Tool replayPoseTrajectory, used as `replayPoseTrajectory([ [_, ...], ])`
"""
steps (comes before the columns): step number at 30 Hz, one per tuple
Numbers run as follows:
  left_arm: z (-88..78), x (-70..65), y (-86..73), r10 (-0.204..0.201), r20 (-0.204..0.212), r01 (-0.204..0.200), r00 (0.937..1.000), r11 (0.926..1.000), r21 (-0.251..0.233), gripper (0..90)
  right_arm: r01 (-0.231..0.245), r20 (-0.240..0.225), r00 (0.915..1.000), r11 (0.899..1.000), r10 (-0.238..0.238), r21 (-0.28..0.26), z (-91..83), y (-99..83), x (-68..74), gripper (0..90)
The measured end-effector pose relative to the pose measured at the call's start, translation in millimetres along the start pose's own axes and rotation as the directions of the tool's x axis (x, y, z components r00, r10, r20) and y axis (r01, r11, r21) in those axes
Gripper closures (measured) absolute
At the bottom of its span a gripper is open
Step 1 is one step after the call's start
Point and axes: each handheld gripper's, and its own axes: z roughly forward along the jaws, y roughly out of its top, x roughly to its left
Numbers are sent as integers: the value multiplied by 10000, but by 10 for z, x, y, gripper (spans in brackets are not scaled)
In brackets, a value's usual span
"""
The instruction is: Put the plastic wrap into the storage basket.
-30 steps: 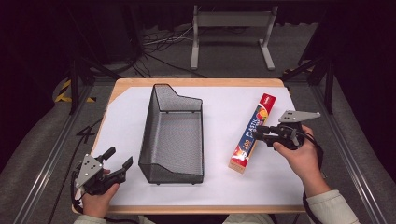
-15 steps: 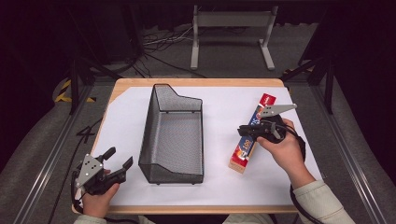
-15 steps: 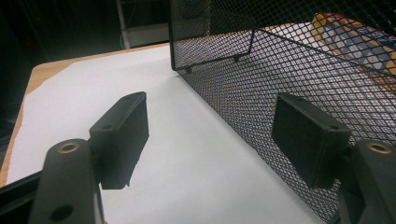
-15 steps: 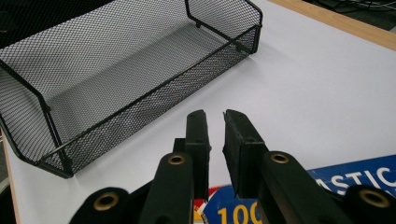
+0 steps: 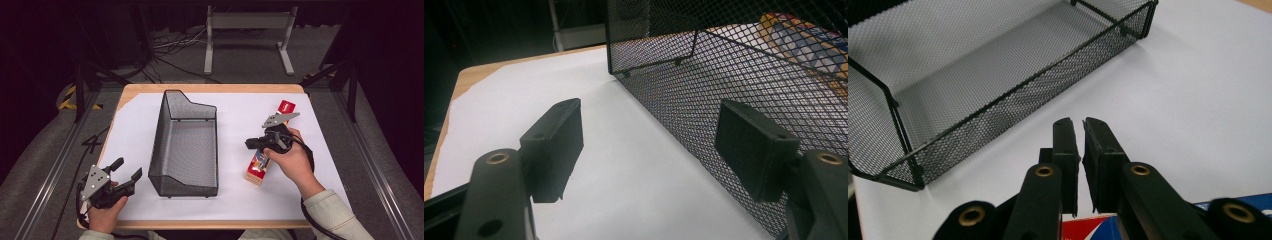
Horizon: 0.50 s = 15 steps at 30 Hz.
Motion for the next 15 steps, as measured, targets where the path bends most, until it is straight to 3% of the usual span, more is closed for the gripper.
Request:
replayPoseTrajectory([
  [15, 8, -3, -1, 1, 61, -1, 10000, 10000, 24, 282, 181, -154, 9998, 9907, -162, 1348, 254, -110, 79, 900],
])
